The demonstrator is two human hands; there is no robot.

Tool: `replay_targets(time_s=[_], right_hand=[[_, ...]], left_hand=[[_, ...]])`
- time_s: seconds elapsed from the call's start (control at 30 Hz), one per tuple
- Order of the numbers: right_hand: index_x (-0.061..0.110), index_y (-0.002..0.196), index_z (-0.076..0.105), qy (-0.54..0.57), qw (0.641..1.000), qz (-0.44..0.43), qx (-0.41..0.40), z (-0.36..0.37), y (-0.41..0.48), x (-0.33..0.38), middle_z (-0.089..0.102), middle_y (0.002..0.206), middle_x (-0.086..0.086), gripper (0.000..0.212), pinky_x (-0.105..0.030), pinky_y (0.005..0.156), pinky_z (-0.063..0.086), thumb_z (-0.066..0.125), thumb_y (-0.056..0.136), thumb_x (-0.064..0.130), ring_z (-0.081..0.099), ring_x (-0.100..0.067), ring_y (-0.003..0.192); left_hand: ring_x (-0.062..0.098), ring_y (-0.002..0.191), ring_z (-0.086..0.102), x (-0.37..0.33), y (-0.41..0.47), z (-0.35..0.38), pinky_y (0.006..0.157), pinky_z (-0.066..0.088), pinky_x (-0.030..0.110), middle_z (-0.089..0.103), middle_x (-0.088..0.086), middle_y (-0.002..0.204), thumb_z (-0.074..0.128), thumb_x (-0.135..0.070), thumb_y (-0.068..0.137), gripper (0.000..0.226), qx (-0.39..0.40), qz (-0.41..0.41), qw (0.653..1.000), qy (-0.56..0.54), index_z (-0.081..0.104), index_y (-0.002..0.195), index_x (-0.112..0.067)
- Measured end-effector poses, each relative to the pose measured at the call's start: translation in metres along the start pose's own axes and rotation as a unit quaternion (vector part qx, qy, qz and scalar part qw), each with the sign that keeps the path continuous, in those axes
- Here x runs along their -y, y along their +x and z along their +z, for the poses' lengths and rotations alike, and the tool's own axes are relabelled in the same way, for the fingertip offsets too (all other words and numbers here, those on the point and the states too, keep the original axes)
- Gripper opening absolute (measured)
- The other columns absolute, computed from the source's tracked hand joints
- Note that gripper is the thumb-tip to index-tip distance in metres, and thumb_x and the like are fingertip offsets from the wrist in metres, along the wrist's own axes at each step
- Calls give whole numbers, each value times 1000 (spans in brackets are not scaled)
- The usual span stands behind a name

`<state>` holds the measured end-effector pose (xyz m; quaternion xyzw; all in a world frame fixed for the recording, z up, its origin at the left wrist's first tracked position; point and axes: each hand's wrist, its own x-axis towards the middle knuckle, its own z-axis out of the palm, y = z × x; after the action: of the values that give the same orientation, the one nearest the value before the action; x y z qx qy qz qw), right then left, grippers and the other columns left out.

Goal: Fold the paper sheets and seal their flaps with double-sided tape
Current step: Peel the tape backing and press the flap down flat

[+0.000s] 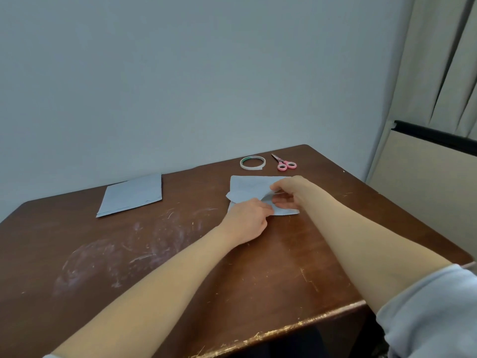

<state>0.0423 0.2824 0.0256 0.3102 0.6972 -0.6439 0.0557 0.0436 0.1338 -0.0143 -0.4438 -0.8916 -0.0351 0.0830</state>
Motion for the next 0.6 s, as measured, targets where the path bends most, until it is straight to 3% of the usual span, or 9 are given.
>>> replay_targets(time_s=[0.07, 0.2, 0.33, 0.6], right_hand=[[2, 98, 61, 28, 1000, 6, 8, 0, -3, 0, 61, 80, -14, 8, -34, 80, 57, 63, 90, 5, 64, -23, 72], [4, 100, 63, 51, 998, 9, 20, 5, -5, 0, 63, 83, -12, 12, -33, 82, 56, 66, 89, 8, 66, -22, 84], [7, 84, 61, 57, 998, 10, 7, 6, -6, 1, 62, 77, -7, 8, -29, 79, 54, 67, 88, 10, 62, -14, 70], [12, 85, 63, 124, 992, -7, -1, 11, -3, 0, 61, 78, -1, 6, -32, 88, 53, 68, 84, 10, 57, -11, 68]], left_hand=[[19, 111, 49, -4, 1, 3, 78, 41, 29, 60, -4, 128, 37, -14, 96, 37, -12, 11, 999, 34, 58, 127, -17], [20, 110, 49, -3, 1, 5, 84, 46, 33, 60, 0, 126, 38, -18, 97, 36, -18, -29, 999, 38, 58, 127, -16], [18, 111, 50, -5, -2, 7, 85, 46, 30, 62, -3, 125, 38, -21, 97, 37, -31, -33, 998, 40, 58, 127, -19], [17, 114, 52, -5, -4, 5, 86, 48, 32, 56, -6, 137, 37, -22, 98, 39, -28, -59, 998, 26, 53, 134, -25]])
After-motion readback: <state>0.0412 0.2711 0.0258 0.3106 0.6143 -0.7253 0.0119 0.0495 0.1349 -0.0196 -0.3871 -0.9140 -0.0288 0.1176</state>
